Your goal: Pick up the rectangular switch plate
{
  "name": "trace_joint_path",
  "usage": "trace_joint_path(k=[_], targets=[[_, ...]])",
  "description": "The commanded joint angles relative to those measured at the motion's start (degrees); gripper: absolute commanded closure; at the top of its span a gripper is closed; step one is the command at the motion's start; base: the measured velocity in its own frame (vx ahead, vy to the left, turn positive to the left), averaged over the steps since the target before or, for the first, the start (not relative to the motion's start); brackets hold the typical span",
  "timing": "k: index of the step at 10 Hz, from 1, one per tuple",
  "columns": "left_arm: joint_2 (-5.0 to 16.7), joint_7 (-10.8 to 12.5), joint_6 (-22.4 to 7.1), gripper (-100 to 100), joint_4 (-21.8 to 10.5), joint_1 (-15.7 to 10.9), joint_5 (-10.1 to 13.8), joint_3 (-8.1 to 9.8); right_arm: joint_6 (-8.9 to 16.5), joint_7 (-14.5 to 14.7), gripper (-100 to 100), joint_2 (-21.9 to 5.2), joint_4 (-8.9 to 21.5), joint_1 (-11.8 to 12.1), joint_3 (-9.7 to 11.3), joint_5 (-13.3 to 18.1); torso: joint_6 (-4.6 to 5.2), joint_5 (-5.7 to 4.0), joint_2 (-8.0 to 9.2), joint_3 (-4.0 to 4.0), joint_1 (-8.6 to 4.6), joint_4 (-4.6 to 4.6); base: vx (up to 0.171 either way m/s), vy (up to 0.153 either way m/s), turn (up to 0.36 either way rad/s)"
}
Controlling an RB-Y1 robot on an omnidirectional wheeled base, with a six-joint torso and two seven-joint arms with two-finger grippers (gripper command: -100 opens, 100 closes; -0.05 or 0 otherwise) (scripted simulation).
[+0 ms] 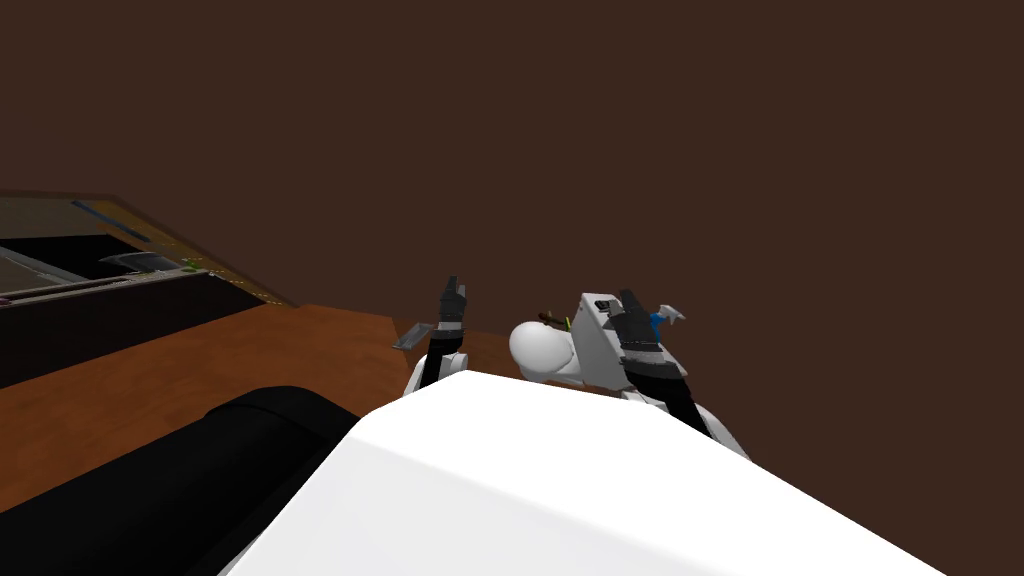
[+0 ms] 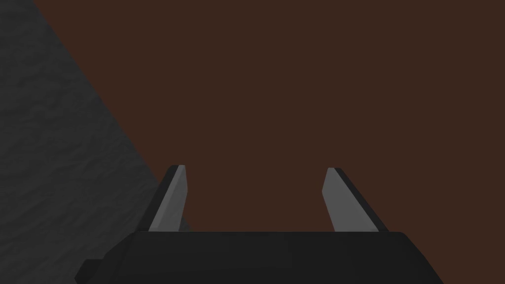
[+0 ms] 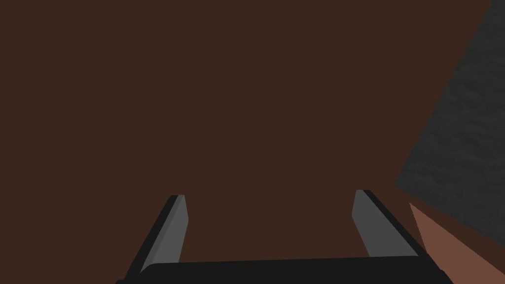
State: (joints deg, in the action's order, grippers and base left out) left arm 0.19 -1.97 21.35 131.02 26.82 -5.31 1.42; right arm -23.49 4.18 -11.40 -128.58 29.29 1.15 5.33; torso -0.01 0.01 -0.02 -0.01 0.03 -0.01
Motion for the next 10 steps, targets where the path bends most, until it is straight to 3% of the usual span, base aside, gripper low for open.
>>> trace_joint_path(k=[1,10], targets=[[0.0,0.0,0.0,0,0.0,0.0,0.0,0.0,-0.44,0.51,-100,-2.86,1.19,0.12,-0.02,1.45,0.0,0.0,0.0,0.0,0.0,0.0,0.01,0.02,0.096],[0.0,0.0,0.0,0,0.0,0.0,0.0,0.0,-2.17,2.13,-100,-17.12,4.58,1.5,-0.21,6.15,0.0,0.0,-0.03,-0.02,0.0,-0.01,0.01,0.012,0.063]])
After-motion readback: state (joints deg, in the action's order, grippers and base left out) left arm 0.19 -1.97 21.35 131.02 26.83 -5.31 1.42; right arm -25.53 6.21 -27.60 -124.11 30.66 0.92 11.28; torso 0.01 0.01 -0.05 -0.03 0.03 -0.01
